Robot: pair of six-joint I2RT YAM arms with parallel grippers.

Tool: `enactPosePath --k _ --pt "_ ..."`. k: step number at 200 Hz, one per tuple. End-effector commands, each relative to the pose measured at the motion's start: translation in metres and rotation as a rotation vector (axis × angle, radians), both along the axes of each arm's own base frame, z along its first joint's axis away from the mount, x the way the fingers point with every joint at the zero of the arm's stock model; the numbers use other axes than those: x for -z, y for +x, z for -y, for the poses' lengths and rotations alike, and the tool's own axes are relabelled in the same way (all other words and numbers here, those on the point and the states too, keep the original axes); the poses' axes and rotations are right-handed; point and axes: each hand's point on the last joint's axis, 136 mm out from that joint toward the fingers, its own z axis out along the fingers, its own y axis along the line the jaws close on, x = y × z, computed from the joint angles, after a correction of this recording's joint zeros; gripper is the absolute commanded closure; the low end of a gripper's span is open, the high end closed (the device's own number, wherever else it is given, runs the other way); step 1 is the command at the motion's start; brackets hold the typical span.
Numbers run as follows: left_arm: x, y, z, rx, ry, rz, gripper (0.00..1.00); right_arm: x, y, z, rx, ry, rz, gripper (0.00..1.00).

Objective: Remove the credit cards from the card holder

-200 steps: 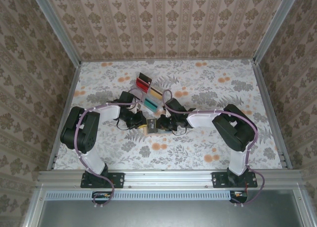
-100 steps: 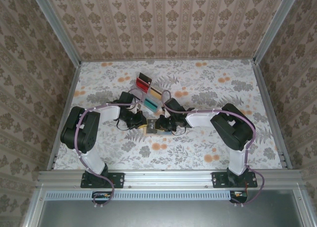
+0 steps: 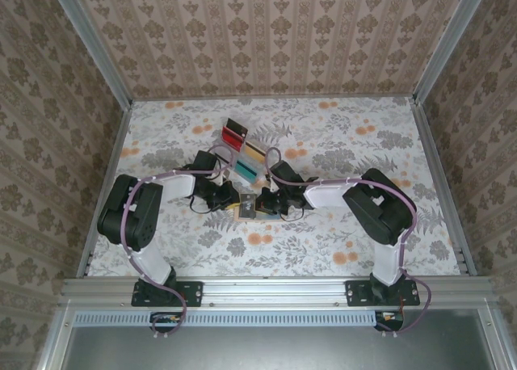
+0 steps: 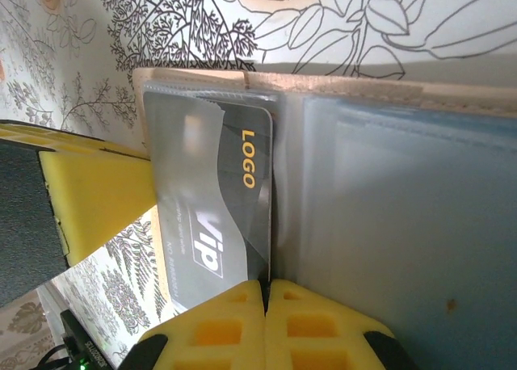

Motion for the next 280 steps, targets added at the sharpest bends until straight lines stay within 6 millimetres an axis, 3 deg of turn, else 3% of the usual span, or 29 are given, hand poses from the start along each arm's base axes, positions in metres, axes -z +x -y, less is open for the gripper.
enactPosePath --k 1,38,72,116,137,212,280 --pt "0.021 -0.02 -0.011 0.0 0.074 -0.083 0.84 -0.012 0.007 0.003 0.031 0.01 0.061 0.98" --pt "0.014 -0.015 -0.015 -0.004 0.082 -0.062 0.79 -0.013 -0.002 0.023 0.068 -0.031 0.063 0.99" --pt "0.008 -0.012 -0.015 -0.002 0.075 -0.052 0.79 -0.011 -0.006 0.03 0.063 -0.043 0.057 0.99" --pt "-0.038 0.004 -0.006 0.018 0.029 0.068 0.79 -0.013 -0.003 0.029 0.058 -0.039 0.068 0.99" --pt "-0.051 0.005 0.002 0.039 0.007 0.105 0.79 -0.01 -0.002 0.03 0.058 -0.051 0.052 0.98" --pt "-0.018 -0.01 0.032 0.129 -0.009 0.016 0.84 -0.011 0.004 0.024 0.061 -0.024 0.048 0.94" --pt "0.005 -0.021 0.022 0.123 0.046 -0.034 0.87 -0.022 0.011 0.011 0.075 0.083 0.071 0.81"
